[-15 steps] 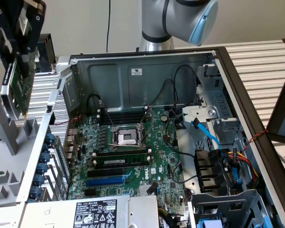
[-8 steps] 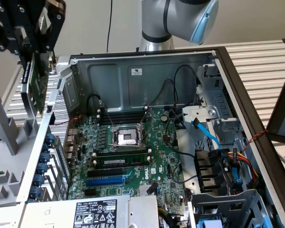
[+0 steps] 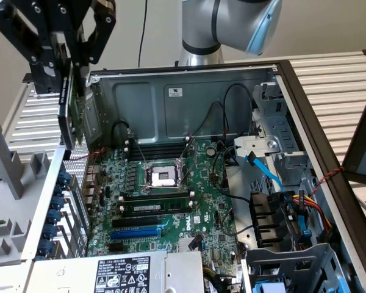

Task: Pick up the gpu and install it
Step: 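Pick up the gpu and move the gpu toward the slot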

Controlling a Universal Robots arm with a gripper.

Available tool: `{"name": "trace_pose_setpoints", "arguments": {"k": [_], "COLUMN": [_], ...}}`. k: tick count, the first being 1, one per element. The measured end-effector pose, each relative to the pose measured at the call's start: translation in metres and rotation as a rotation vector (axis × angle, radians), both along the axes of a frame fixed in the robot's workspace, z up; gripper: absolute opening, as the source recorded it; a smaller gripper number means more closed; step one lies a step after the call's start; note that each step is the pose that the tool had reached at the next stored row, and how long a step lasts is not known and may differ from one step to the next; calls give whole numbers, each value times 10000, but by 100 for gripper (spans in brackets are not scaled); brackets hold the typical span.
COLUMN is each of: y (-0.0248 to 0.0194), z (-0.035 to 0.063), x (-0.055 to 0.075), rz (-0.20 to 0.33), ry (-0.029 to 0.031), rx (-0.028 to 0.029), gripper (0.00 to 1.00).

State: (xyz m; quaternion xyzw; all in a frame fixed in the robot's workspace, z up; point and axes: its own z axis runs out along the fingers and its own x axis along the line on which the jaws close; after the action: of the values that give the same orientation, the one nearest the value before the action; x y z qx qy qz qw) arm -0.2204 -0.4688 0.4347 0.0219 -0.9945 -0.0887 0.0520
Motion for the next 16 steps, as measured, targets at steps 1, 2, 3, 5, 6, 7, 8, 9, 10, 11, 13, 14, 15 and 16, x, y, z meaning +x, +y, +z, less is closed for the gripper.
{"name": "trace_pose_setpoints", "arguments": {"k": [1, 2, 3, 5, 6, 7, 8, 9, 10, 11, 13, 14, 15, 16], "y": [-1, -1, -2, -5, -6, -8, -9, -10, -11, -13, -16, -18, -19, -20], "z": [0, 0, 0, 0, -1, 0, 0, 0, 0, 0, 0, 0, 0, 0], "x": [45, 90, 135, 228, 271, 320, 364, 411, 454, 502, 591, 641, 686, 730], "rz": [1, 1, 0, 0, 0, 0, 0, 1, 1, 1, 1, 1, 1, 1], "ry": [0, 0, 0, -1, -1, 0, 0, 0, 0, -1, 0, 0, 0, 0], "rx": [2, 3, 9, 22, 25, 27, 29, 31, 32, 33, 33, 33, 33, 32], "gripper": [27, 27, 27, 27, 27, 27, 27, 27, 27, 27, 27, 27, 27, 27]}}
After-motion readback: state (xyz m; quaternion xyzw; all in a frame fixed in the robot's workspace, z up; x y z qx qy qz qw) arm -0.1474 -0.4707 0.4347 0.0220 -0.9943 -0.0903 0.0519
